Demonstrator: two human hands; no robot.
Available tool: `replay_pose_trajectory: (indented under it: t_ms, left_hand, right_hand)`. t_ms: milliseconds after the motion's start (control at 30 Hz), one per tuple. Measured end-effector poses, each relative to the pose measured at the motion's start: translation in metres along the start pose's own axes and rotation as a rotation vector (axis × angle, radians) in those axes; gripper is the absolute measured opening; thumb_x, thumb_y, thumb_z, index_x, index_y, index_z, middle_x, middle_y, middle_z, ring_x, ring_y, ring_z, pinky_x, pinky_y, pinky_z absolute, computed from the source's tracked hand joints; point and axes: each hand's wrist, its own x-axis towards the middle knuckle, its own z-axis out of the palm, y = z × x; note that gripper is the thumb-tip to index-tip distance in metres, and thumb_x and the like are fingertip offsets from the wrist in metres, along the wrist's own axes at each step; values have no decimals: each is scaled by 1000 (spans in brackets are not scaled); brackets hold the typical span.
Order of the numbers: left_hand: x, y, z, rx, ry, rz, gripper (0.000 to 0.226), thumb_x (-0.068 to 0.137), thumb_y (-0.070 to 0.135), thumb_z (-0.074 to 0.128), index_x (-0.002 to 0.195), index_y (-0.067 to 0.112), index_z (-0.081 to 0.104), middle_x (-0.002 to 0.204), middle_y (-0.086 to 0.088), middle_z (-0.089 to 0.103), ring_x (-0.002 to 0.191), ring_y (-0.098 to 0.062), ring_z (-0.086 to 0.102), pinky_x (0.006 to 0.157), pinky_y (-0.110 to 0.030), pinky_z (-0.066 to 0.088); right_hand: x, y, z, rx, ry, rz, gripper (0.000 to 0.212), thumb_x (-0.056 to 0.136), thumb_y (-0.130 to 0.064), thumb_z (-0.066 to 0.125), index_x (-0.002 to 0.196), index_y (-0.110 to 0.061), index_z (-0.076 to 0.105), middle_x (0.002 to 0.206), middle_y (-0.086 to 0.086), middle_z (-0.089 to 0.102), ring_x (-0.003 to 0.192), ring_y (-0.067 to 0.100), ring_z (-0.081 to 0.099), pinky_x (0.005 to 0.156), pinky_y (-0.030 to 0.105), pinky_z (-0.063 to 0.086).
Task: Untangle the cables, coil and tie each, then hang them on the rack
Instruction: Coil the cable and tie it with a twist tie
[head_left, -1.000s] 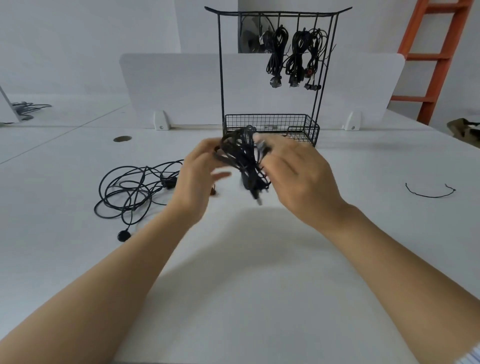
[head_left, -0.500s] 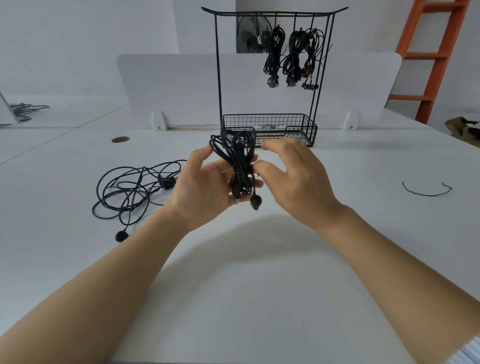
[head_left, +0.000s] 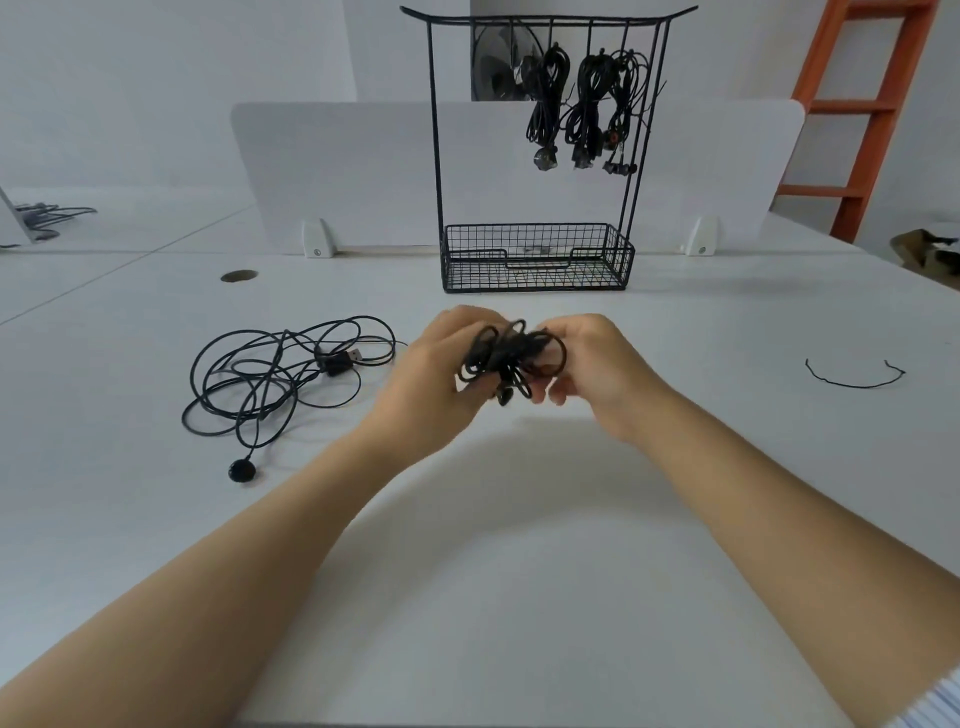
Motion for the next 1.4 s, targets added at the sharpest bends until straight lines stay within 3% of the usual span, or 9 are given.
replay_pose_trajectory:
  t_ms: [100, 200, 300, 433, 633, 833, 1000, 1200, 1400]
  left_hand:
    - [-2, -4, 5, 127, 21, 182, 32, 80, 14, 45, 110, 22, 54, 118, 0, 53, 110, -20, 43, 97, -11, 32]
    - [0, -7, 5, 208, 70, 147, 34, 82, 23, 50, 116, 24, 53, 122, -11, 52, 111, -20, 41, 91, -18, 36]
    - [0, -4, 1, 115, 35, -12, 49, 75, 32, 57, 123, 24, 52, 119, 1, 47, 108, -13, 44, 92, -12, 36]
    - [3, 8, -5, -295, -27, -430, 58, 78, 7, 65, 122, 35, 39, 113, 6, 47, 95, -7, 50, 78, -13, 43]
    - [1, 18, 2, -345, -55, -474, 69, 72, 13, 77, 126, 28, 37, 104, 7, 54, 81, -11, 60, 78, -23, 52]
    - [8, 19, -2, -423, 227, -464, 37, 81, -4, 63, 92, 29, 50, 82, 5, 58, 68, -11, 60, 67, -23, 51]
    - [8, 20, -5, -387, 294, -422, 38, 85, -6, 54, 90, 31, 49, 80, 5, 59, 70, -14, 58, 66, -24, 50]
    - [10, 19, -10, -424, 318, -487, 32, 85, -3, 55, 89, 29, 50, 71, 3, 56, 53, 1, 54, 56, -13, 40]
    - [11, 13, -16, -549, 283, -569, 23, 74, 3, 61, 84, 24, 64, 77, -3, 61, 73, -26, 57, 73, -36, 51]
  right_hand:
    - [0, -1, -11, 321, -175, 226, 30, 85, -2, 40, 59, -8, 52, 45, 2, 50, 40, 14, 43, 44, 21, 26]
    - [0, 1, -11, 338, -184, 233, 27, 87, -4, 38, 67, -7, 55, 49, 3, 56, 39, 13, 47, 41, 19, 30]
    - [3, 3, -5, 230, -6, 110, 16, 89, -1, 45, 83, -2, 60, 60, 4, 63, 47, 11, 60, 47, 18, 41]
    - [5, 7, -1, -36, 275, -117, 19, 87, -1, 54, 71, -12, 53, 63, -1, 60, 50, -1, 58, 58, 21, 49]
    - [5, 10, 6, -51, 469, -140, 22, 84, -6, 56, 64, -14, 50, 60, -2, 62, 71, 25, 65, 78, 45, 53]
    - [1, 9, 14, -85, 373, -137, 22, 84, -7, 56, 64, -16, 53, 62, -1, 64, 74, 26, 67, 78, 41, 53]
    - [-6, 0, 15, 143, 126, 45, 19, 87, -6, 50, 69, -9, 56, 60, 5, 64, 51, 18, 62, 53, 24, 45]
    - [-8, -4, 7, 194, -84, 197, 23, 85, -9, 43, 68, -7, 58, 57, 5, 65, 49, 19, 59, 49, 23, 39]
    - [-7, -2, 12, -181, 196, -64, 23, 90, -23, 48, 75, -9, 60, 70, -5, 60, 65, 10, 54, 59, 21, 40]
